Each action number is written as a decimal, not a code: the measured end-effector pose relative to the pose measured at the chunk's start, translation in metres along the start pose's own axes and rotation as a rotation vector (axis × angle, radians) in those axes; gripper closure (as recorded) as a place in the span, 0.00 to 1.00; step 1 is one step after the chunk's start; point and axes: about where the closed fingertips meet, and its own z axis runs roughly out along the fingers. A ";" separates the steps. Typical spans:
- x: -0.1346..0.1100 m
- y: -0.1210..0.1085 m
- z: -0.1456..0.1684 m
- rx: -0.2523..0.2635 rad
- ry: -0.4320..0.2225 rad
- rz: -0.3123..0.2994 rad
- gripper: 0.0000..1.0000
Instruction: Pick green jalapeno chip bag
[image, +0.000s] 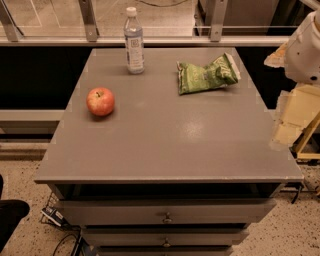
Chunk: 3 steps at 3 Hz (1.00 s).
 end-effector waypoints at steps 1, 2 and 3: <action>0.000 0.000 0.000 0.000 0.000 0.000 0.00; 0.001 -0.012 0.000 0.034 -0.012 0.015 0.00; 0.000 -0.048 0.008 0.122 -0.051 0.040 0.00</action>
Offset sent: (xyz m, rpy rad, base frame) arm 0.0275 -0.0112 0.0002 0.0203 -0.0600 -0.0420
